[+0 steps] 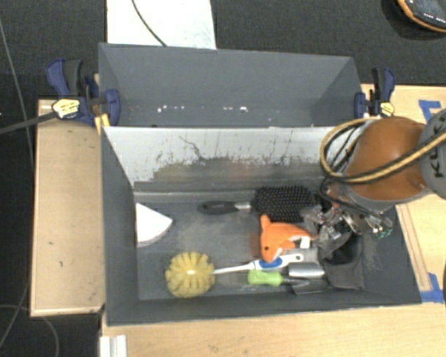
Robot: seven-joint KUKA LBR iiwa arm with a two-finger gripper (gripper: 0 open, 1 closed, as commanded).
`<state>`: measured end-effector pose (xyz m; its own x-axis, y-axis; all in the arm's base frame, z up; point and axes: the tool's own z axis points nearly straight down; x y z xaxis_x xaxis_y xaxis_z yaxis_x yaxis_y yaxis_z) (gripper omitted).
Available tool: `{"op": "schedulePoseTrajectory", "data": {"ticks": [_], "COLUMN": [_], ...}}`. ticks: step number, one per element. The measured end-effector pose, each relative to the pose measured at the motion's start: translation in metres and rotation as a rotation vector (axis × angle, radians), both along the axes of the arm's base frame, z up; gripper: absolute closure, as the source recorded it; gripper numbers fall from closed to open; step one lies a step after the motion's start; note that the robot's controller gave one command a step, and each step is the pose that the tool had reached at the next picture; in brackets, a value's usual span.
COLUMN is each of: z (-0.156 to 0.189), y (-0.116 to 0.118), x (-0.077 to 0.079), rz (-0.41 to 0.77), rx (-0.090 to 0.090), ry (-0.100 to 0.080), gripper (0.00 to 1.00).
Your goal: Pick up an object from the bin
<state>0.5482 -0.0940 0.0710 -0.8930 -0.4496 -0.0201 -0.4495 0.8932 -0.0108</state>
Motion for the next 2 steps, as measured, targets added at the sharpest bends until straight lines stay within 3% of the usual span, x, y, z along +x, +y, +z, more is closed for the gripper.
{"op": "schedulePoseTrajectory", "data": {"ticks": [1, 2], "z": [0.0, -0.0002], "y": [0.0, -0.0066], "x": [0.0, 0.0074], "rz": [0.0, 0.171], "rx": [0.0, -0.003], "ry": [0.0, -0.006], "gripper": [1.0, 1.0]}}
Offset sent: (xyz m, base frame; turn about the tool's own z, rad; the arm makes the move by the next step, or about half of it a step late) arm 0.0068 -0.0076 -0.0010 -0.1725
